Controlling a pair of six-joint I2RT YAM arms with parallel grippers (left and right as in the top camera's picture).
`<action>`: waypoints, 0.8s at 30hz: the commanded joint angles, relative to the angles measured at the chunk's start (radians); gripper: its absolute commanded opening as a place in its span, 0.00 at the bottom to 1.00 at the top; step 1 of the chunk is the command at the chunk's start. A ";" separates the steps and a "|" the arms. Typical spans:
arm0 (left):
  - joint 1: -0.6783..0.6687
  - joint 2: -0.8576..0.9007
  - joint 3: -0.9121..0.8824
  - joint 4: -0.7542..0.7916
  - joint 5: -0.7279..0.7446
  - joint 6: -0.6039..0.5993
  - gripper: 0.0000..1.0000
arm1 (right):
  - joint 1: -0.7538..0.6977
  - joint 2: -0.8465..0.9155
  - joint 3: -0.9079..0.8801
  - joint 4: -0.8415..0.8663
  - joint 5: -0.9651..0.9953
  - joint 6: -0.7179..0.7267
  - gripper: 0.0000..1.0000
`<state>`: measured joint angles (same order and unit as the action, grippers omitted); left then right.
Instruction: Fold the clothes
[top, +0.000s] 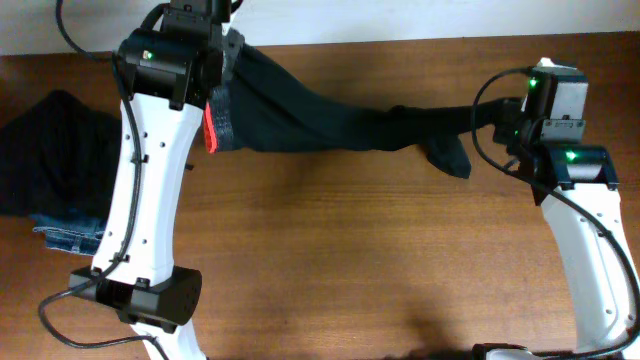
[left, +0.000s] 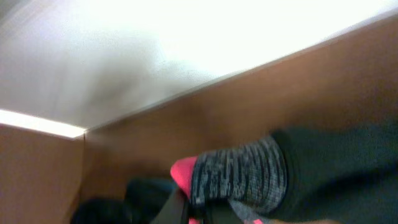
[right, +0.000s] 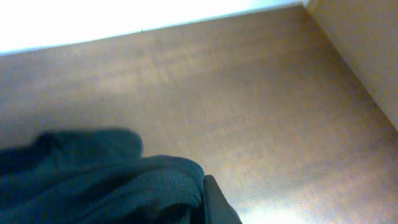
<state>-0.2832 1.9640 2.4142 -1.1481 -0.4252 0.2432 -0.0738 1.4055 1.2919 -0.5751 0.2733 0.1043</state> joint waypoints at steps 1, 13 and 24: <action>0.011 -0.004 0.012 0.097 0.015 0.024 0.04 | -0.006 -0.002 0.003 0.073 -0.042 0.001 0.04; 0.039 0.006 0.012 0.397 0.064 0.140 0.00 | -0.006 0.056 0.003 0.301 -0.042 -0.025 0.04; 0.003 -0.002 0.012 -0.320 0.121 0.024 0.00 | -0.005 0.011 0.003 -0.045 -0.074 -0.044 0.08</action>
<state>-0.2699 1.9682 2.4165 -1.3949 -0.3393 0.3229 -0.0753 1.4586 1.2915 -0.5831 0.2199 0.0704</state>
